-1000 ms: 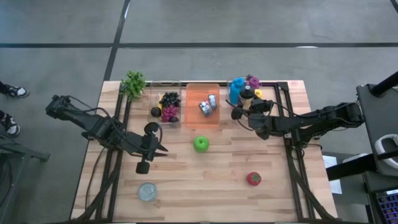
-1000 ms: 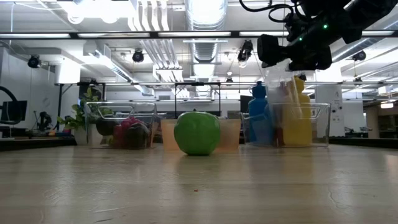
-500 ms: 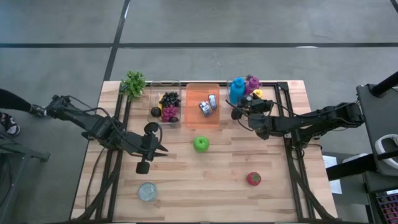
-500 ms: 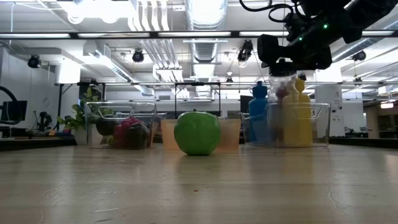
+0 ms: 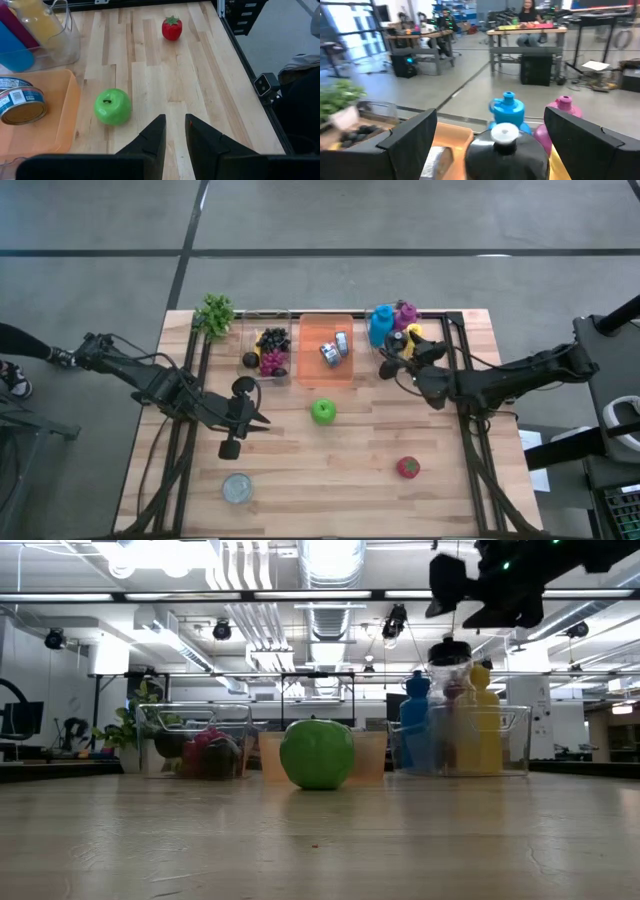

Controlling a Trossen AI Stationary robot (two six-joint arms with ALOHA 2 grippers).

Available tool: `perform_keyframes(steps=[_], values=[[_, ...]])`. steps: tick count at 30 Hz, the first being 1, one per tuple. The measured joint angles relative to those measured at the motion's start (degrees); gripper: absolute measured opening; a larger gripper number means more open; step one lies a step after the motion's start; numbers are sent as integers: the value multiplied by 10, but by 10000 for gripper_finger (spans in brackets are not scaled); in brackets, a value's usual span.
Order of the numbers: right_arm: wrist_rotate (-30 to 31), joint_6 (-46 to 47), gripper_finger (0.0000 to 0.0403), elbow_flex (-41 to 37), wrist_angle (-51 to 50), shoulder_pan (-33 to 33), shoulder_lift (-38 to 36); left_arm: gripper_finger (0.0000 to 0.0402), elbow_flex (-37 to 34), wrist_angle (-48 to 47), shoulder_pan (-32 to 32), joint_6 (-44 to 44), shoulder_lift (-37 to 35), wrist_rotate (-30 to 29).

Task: Pick & Place Food Item
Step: Put the green apple into the left transparent bin

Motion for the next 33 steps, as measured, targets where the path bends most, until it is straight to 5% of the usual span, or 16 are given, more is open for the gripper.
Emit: perform_keyframes(steps=[13, 25, 33], values=[[-9, -95, 366, 0, 0, 143, -33, 77, 0, 0, 0, 0, 0, 0], [-267, -131, 366, 0, -1, 190, -27, 77, 0, 2, 0, 0, 0, 0], [-337, -144, 366, 0, 0, 191, -28, 77, 0, 9, 0, -15, 3, 0]])
